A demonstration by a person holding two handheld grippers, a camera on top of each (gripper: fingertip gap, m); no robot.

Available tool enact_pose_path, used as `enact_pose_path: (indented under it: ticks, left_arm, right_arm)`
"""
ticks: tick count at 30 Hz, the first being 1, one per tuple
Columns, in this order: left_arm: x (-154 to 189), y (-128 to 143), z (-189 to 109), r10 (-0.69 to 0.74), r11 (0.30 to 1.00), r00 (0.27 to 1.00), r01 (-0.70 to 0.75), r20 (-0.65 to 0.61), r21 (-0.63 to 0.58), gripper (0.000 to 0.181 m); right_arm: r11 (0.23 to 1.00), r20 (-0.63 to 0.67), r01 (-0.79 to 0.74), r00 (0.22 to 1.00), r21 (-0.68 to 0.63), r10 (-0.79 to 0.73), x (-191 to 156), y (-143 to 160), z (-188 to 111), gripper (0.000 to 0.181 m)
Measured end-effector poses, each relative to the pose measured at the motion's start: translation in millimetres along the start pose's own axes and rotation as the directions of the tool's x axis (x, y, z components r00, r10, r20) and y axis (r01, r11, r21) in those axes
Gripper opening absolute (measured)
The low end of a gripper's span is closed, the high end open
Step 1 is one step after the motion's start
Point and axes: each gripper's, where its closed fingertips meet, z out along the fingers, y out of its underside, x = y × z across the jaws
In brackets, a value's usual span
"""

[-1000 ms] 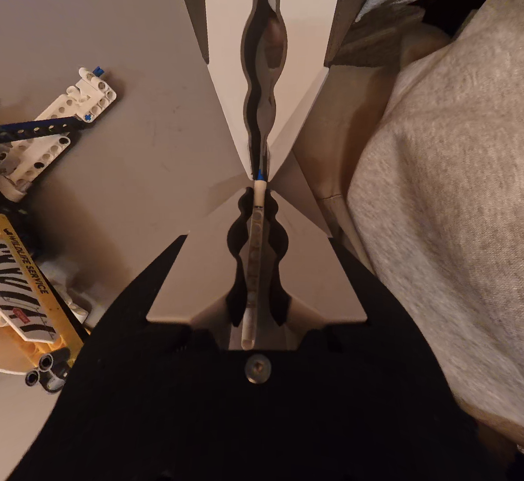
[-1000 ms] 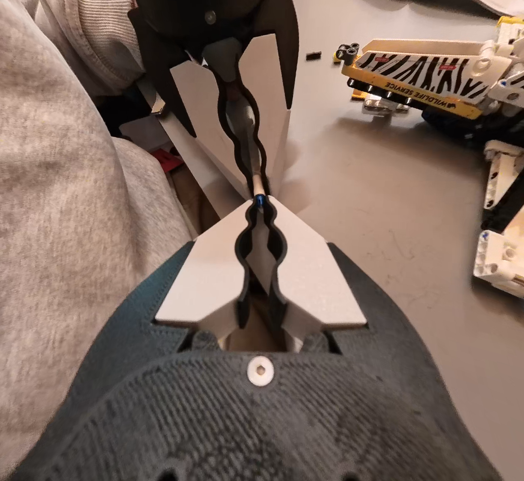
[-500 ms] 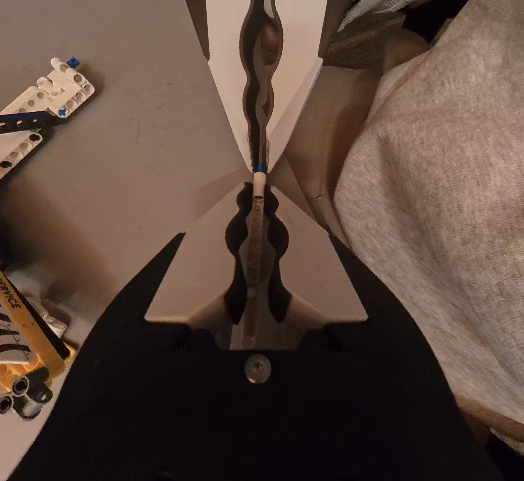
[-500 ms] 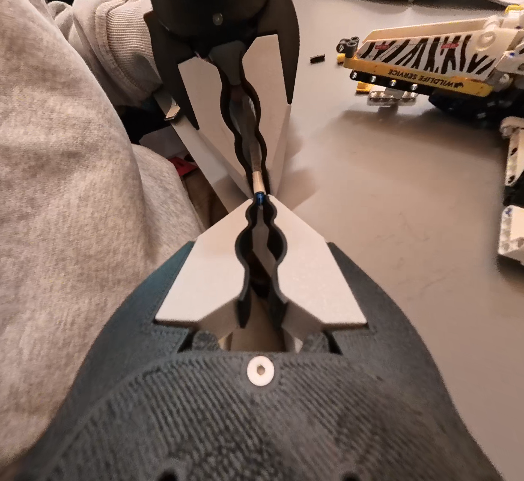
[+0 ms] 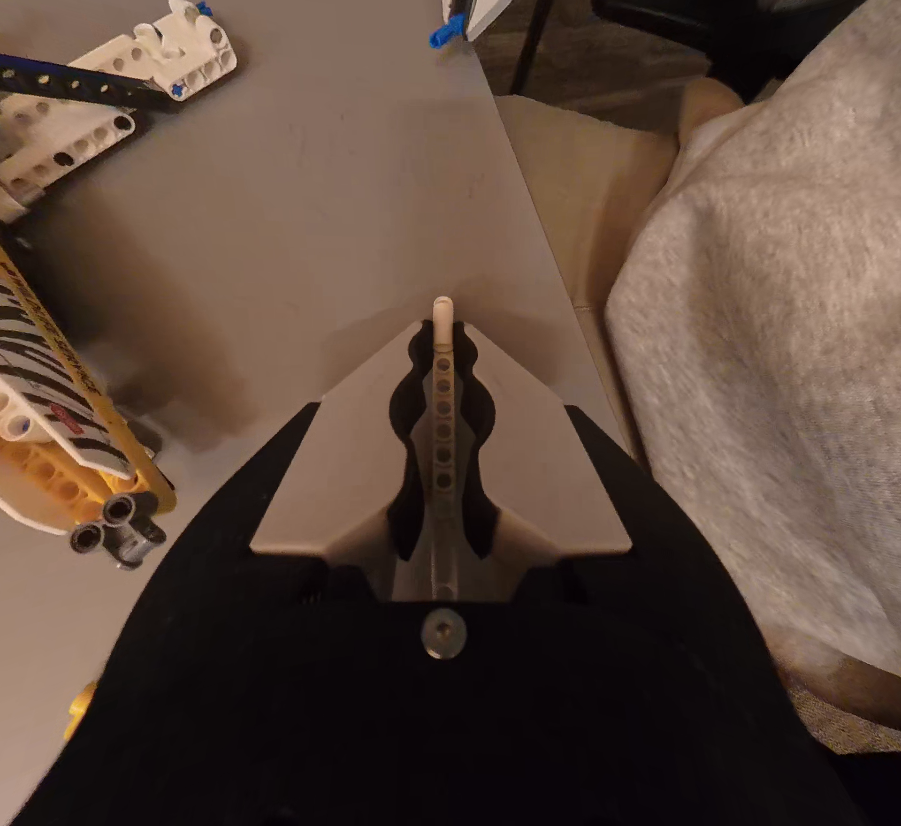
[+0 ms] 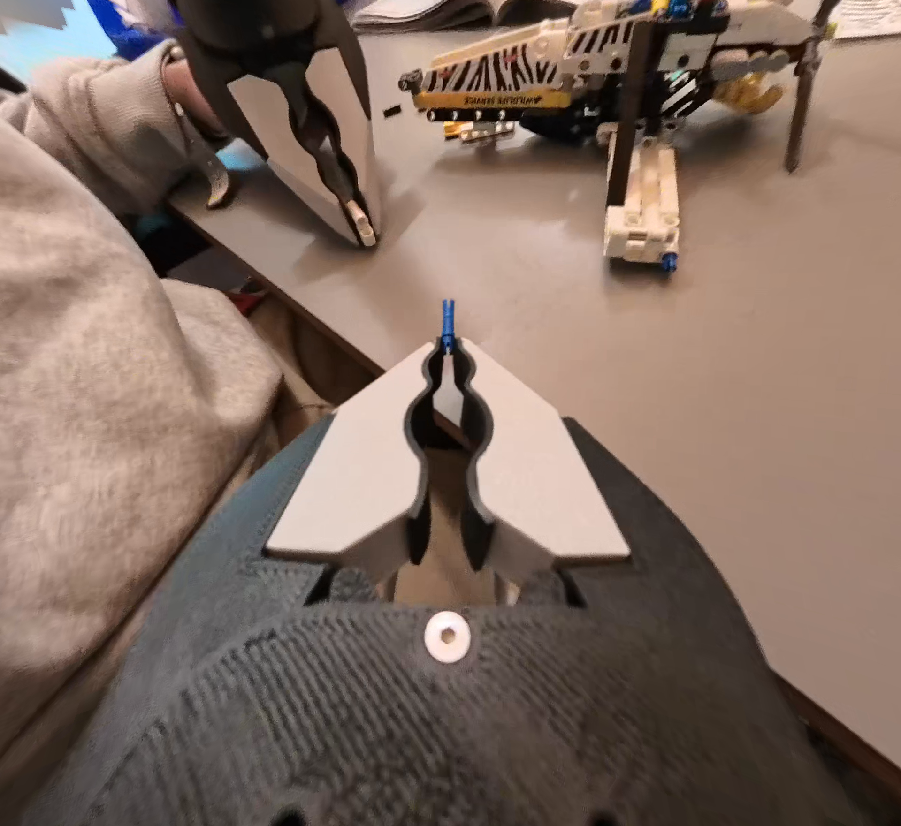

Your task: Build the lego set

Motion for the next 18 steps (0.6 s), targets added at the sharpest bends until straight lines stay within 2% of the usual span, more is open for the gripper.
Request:
enact_pose_path:
  ticks: [2, 4, 9, 12, 15, 18]
  left_arm:
    - [0.0, 0.0, -0.5, -0.002, 1.0, 1.0, 0.002, -0.001, 0.001, 0.011]
    - [0.4, 0.0, -0.8, 0.001, 1.0, 1.0, -0.001, -0.002, 0.002, 0.01]
    - [0.2, -0.1, -1.2, -0.007, 1.0, 1.0, 0.007, -0.005, 0.004, 0.01]
    - [-0.1, -0.2, -1.3, -0.015, 1.0, 1.0, 0.015, -0.008, 0.005, 0.01]
    - [-0.2, -0.4, -1.3, -0.014, 1.0, 1.0, 0.014, -0.003, 0.005, 0.01]
    - [-0.3, -0.4, -1.3, -0.004, 1.0, 1.0, 0.004, 0.01, 0.004, 0.01]
  right_arm:
    - [0.999, 0.01, -0.049, 0.999, 0.011, 0.049, -5.0, -5.7, 9.9, 0.002]
    - [0.994, -0.008, -0.108, 0.994, -0.034, 0.108, -7.2, -3.5, 25.0, 0.002]
    - [0.974, -0.152, -0.193, 0.973, -0.12, 0.174, -6.5, 1.7, 45.9, 0.002]
    - [0.969, -0.098, -0.218, 0.974, -0.119, 0.207, -22.8, -3.3, 50.1, 0.013]
    - [0.966, 0.007, -0.227, 0.973, -0.123, 0.23, -39.0, -7.9, 46.6, 0.013]
    - [0.966, 0.012, -0.221, 0.974, -0.132, 0.225, -35.8, -6.4, 39.0, 0.012]
